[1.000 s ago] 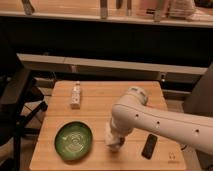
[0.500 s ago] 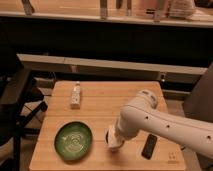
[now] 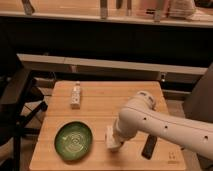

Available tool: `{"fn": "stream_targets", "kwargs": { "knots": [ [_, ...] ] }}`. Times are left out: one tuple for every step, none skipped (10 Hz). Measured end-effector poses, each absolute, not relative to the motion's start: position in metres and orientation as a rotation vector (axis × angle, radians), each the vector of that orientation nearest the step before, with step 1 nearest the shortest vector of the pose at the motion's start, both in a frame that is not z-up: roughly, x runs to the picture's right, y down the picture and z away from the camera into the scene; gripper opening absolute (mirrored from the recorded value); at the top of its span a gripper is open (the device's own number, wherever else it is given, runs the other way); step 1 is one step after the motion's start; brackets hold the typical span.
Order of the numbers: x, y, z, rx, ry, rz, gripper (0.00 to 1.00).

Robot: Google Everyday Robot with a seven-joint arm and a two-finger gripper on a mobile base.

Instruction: Place the white sponge in the ceramic cup

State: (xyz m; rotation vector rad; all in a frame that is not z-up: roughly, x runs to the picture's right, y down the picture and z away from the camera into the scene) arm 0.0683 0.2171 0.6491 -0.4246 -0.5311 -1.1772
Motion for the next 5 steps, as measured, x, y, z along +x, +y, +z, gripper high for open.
{"fn": "stream_targets", "kwargs": {
  "knots": [
    [0.068, 0.215, 0.647, -0.409, -0.521, -1.177, 0.8],
    [0.068, 0.212, 0.644, -0.391, -0.508, -1.179, 0.8],
    [0.067, 0.209, 0.641, -0.375, -0.496, -1.184, 0.8],
    [0.065, 0.206, 0.638, -0.356, -0.483, -1.191, 0.8],
    [0.063, 0.203, 0.634, -0.339, -0.465, -1.188, 0.8]
  ]
}}
